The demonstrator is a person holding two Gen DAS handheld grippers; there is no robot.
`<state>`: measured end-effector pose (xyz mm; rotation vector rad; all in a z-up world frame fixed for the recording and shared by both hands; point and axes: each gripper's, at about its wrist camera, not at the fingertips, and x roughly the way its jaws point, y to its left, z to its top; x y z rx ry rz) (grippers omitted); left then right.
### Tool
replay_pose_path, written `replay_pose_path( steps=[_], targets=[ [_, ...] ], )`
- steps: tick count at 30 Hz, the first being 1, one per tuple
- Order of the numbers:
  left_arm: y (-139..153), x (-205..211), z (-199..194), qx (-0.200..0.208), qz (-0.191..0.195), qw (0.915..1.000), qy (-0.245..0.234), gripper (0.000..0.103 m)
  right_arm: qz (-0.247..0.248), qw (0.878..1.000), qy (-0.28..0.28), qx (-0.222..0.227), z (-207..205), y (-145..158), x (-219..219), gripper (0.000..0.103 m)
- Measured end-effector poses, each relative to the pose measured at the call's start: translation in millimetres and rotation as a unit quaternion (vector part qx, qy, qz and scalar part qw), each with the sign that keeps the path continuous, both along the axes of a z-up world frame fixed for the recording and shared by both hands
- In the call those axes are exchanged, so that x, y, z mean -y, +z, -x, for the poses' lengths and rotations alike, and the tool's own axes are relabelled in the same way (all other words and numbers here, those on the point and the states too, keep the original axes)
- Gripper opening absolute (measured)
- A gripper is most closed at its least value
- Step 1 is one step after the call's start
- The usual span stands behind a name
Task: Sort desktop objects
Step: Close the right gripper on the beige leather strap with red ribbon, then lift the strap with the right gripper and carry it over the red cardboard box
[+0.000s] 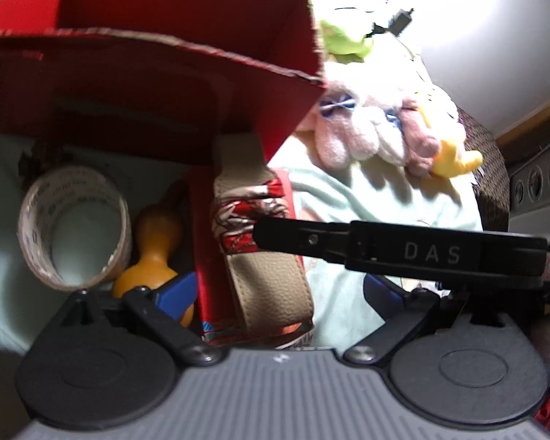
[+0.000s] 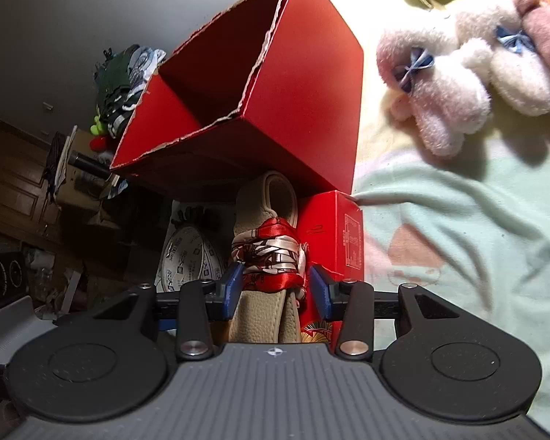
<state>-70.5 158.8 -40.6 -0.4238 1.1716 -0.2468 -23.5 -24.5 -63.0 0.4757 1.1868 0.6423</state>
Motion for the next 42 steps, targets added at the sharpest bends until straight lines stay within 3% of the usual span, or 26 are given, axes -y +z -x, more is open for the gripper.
replay_pose_path(
  steps=[6,9,16,17,19,21,23,24,25,35,42],
  targets=[
    [-8,12,-4,-0.016,-0.007,0.9998,-0.008,0.090,0.001,1.000,0.023,-0.018,-9,-2,-4,0.040],
    [-15,14,-7,-0.030,0.019,0.9991,-0.022,0.096,0.004,0.999,0.034,-0.024,-11,-3,-3,0.037],
    [-14,18,-6,-0.030,0.018,0.9990,-0.027,0.100,-0.002,0.999,0.042,-0.034,-12,-9,3,0.033],
    [-14,20,-7,-0.031,0.013,0.9990,-0.030,0.098,-0.004,0.998,0.042,-0.035,-11,-10,4,0.033],
    [-10,21,-7,-0.028,-0.006,0.9990,-0.033,0.084,-0.006,0.998,0.042,-0.036,-10,-11,6,0.032],
    [-8,23,-8,-0.025,-0.018,0.9988,-0.037,0.079,-0.004,0.999,0.043,-0.030,-10,-9,7,0.030],
    [-8,23,-8,-0.027,-0.028,0.9985,-0.038,0.067,-0.003,0.999,0.042,-0.028,-9,-8,9,0.030],
    [-7,23,-8,-0.026,-0.036,0.9982,-0.040,0.056,-0.003,0.999,0.041,-0.028,-9,-9,10,0.030],
    [-5,23,-7,-0.025,-0.036,0.9979,-0.047,0.052,-0.003,0.999,0.039,-0.027,-9,-8,12,0.030],
    [23,45,-1,0.017,-0.040,0.9921,-0.117,0.052,-0.022,0.999,0.012,-0.041,-2,3,46,0.029],
    [60,74,-8,0.084,-0.050,0.9789,-0.179,0.052,-0.033,0.999,-0.029,0.008,11,38,83,0.028]
  ],
)
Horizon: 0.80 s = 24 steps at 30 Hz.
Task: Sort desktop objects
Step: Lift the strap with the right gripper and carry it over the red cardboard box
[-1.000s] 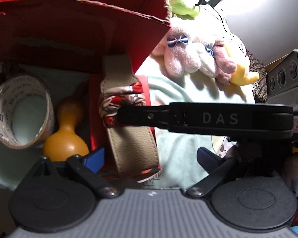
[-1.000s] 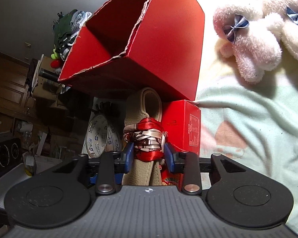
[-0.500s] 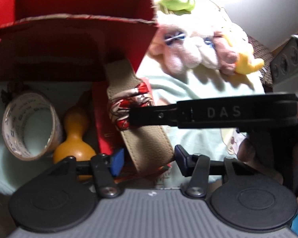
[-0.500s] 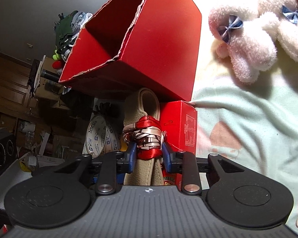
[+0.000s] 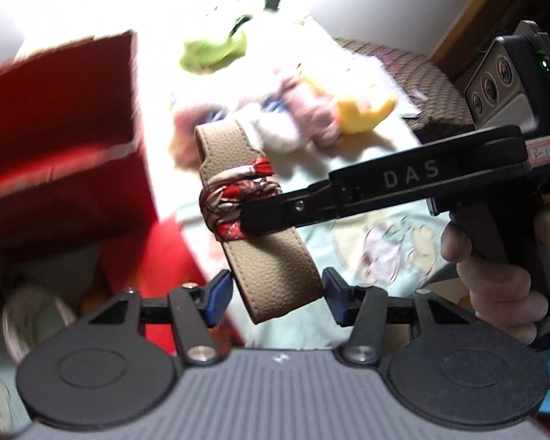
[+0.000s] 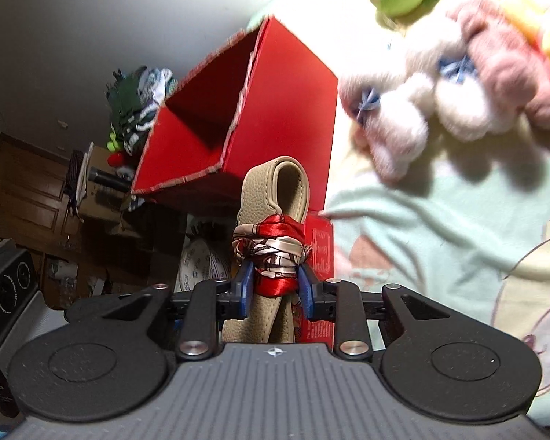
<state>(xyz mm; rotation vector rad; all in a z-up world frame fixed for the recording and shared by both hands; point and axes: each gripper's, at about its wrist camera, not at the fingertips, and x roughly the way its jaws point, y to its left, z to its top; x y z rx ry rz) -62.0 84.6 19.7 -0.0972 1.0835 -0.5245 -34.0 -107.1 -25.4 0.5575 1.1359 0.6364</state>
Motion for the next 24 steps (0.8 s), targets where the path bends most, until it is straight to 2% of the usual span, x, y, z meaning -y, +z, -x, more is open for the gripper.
replay_pose_path(
  steps=[7,14,17,20,24],
  targets=[
    [32,-9,-39,0.050,-0.004,0.9987,0.001,0.052,-0.004,0.997,-0.020,0.081,-28,35,-2,0.028],
    [39,-57,-75,0.077,-0.036,0.9962,0.018,0.052,0.010,0.990,-0.012,0.140,-65,53,-44,0.028],
    [31,-82,-95,0.075,-0.055,0.9953,0.026,0.049,0.017,0.990,-0.013,0.139,-84,55,-70,0.027],
    [17,-109,-113,0.059,-0.049,0.9966,0.028,0.048,0.035,0.990,-0.015,0.138,-96,49,-95,0.027],
    [-6,-129,-129,0.040,-0.053,0.9976,0.018,0.048,0.046,0.993,-0.027,0.105,-112,32,-120,0.026]
  ],
)
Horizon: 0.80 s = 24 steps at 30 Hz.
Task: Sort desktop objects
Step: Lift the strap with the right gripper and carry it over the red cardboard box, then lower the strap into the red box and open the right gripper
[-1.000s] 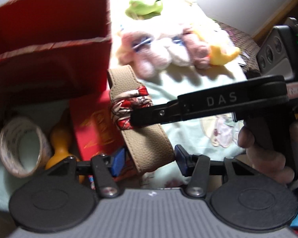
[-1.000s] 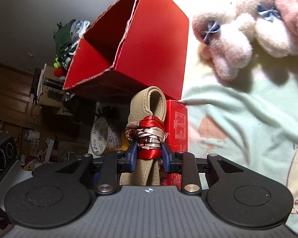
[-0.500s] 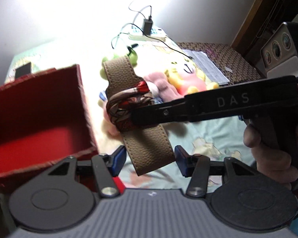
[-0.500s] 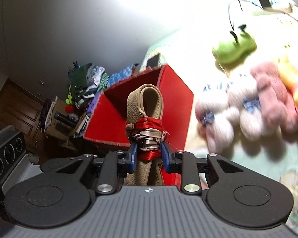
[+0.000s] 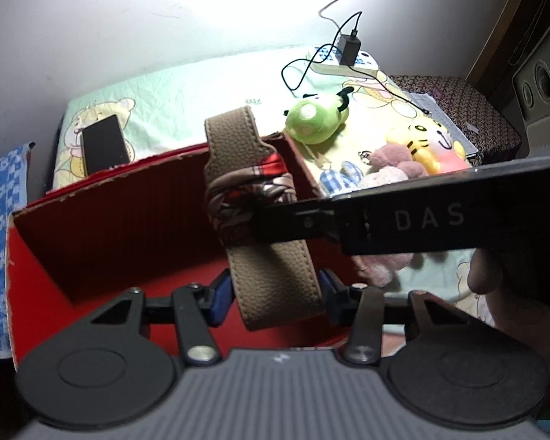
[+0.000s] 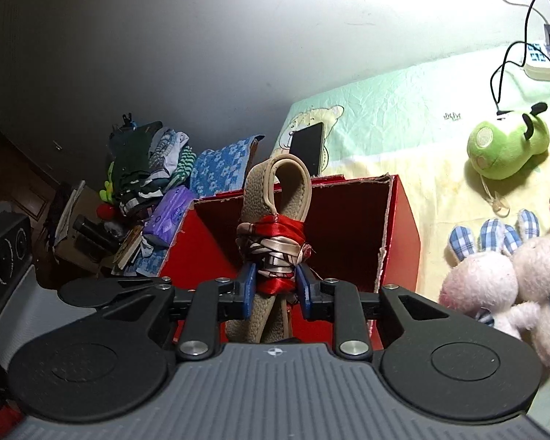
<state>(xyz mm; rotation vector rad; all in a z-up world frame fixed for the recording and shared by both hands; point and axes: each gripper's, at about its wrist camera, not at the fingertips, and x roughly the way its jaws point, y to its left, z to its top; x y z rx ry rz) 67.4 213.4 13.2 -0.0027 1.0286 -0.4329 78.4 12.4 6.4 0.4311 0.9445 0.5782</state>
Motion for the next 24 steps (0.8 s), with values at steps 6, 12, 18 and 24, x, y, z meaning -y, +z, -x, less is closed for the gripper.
replay_pose_path(
  steps=[6,12,18,24],
  targets=[
    [-36,-21,-20,-0.044,0.006,0.9988,-0.022,0.048,0.048,0.998,-0.017,-0.034,-10,-18,-36,0.026],
    [-67,-29,-39,-0.093,0.014,0.9947,-0.040,0.048,0.124,0.990,-0.026,-0.066,-26,-39,-60,0.026],
    [-94,-39,-55,-0.164,0.063,0.9840,-0.032,0.048,0.188,0.978,-0.012,-0.091,-35,-54,-76,0.026],
    [-103,-32,-60,-0.189,0.054,0.9799,-0.036,0.049,0.220,0.969,-0.001,-0.116,-45,-62,-79,0.026]
  ],
)
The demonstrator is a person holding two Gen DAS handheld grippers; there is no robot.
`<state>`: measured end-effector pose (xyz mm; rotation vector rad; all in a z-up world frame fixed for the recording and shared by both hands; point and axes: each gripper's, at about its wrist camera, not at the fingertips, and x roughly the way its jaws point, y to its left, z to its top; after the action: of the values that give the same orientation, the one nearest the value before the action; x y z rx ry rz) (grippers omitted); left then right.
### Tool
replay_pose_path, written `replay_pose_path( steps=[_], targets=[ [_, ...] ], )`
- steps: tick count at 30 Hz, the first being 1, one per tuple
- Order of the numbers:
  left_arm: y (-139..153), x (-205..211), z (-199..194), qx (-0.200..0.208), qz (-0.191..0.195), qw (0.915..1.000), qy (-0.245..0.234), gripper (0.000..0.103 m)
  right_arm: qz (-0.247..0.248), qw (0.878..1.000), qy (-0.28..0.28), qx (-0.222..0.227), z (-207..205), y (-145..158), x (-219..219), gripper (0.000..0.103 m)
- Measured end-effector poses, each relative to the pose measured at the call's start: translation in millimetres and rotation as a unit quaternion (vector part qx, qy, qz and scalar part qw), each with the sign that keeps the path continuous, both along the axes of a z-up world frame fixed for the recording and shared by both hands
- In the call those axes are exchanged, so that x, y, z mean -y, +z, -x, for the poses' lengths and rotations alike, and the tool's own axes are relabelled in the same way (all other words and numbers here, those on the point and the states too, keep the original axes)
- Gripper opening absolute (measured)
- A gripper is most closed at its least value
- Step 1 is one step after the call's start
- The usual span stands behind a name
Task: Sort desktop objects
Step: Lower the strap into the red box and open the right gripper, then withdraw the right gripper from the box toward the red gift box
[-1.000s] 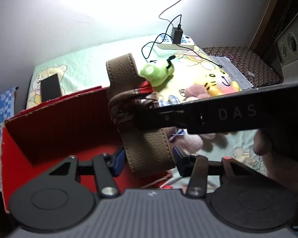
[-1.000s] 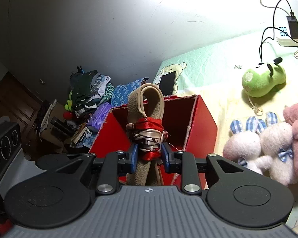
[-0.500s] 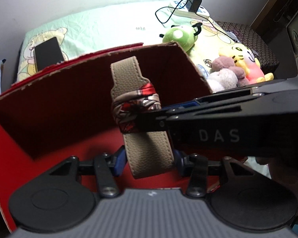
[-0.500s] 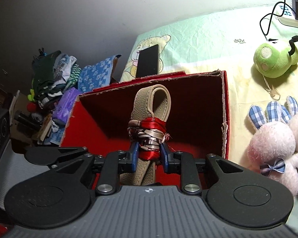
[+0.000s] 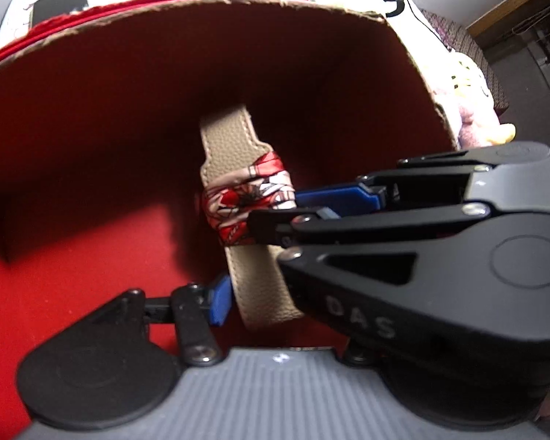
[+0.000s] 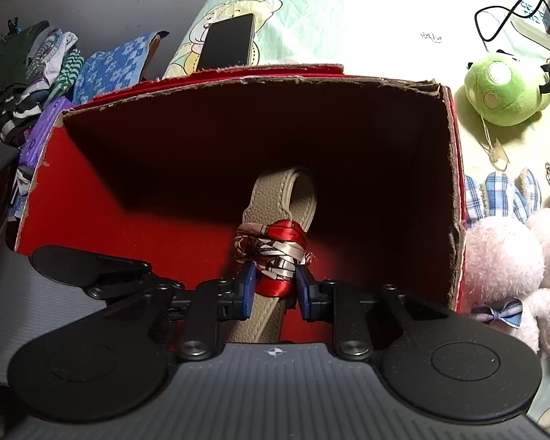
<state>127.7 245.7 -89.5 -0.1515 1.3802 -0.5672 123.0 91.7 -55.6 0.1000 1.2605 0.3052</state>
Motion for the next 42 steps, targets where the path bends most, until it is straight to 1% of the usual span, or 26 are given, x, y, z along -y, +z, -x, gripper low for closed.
replay_pose_path(
  steps=[3,5,7,9,12,15,16,18,21,23,26,28,29,32,36,38,42],
  targets=[
    [-4,-1,-6,-0.018,0.003,0.9998,0.004,0.049,0.006,1.000,-0.008,-0.008,-4,-1,2,0.026],
    [-7,-1,-9,-0.026,0.003,0.9996,0.006,0.049,0.007,1.000,-0.016,-0.005,-5,1,3,0.026],
    [-10,0,-12,-0.036,0.006,0.9993,0.004,0.049,0.010,0.999,-0.024,0.019,-3,11,6,0.029],
    [-13,2,-14,-0.045,0.009,0.9989,0.003,0.049,0.009,0.998,-0.036,0.057,1,26,12,0.032],
    [-15,7,-16,-0.054,0.010,0.9985,0.002,0.049,-0.018,0.994,-0.058,0.094,7,44,30,0.033],
    [-16,16,-18,-0.063,0.004,0.9980,0.001,0.049,-0.031,0.991,-0.072,0.108,13,52,46,0.032],
    [-14,20,-18,-0.060,0.002,0.9982,-0.002,0.049,-0.030,0.990,-0.074,0.114,15,54,50,0.032],
    [-11,30,-19,-0.050,-0.001,0.9988,-0.006,0.049,-0.026,0.988,-0.078,0.127,22,56,58,0.027],
    [-7,45,-22,-0.041,-0.010,0.9990,-0.015,0.049,-0.017,0.985,-0.093,0.146,30,60,71,0.027],
    [-6,54,-23,-0.039,-0.014,0.9989,-0.022,0.049,-0.025,0.982,-0.108,0.150,32,61,81,0.026],
    [-6,64,-23,-0.043,-0.011,0.9987,-0.026,0.050,-0.051,0.979,-0.124,0.151,29,60,77,0.022],
    [-6,68,-23,-0.046,-0.013,0.9985,-0.027,0.049,-0.053,0.978,-0.129,0.154,32,61,77,0.017],
    [-7,69,-23,-0.048,-0.011,0.9984,-0.027,0.049,-0.053,0.978,-0.130,0.156,33,62,78,0.017],
    [-7,68,-21,-0.052,-0.008,0.9983,-0.026,0.050,-0.057,0.978,-0.131,0.155,37,61,78,0.017],
    [-1,70,-13,-0.035,-0.015,0.9987,-0.034,0.051,-0.057,0.978,-0.131,0.153,37,57,77,0.017],
    [2,69,-8,-0.033,-0.012,0.9987,-0.036,0.054,-0.058,0.978,-0.131,0.150,37,55,77,0.017],
    [-1,58,-2,-0.030,0.000,0.9993,-0.023,0.067,-0.059,0.979,-0.129,0.143,36,50,76,0.016]
  ],
)
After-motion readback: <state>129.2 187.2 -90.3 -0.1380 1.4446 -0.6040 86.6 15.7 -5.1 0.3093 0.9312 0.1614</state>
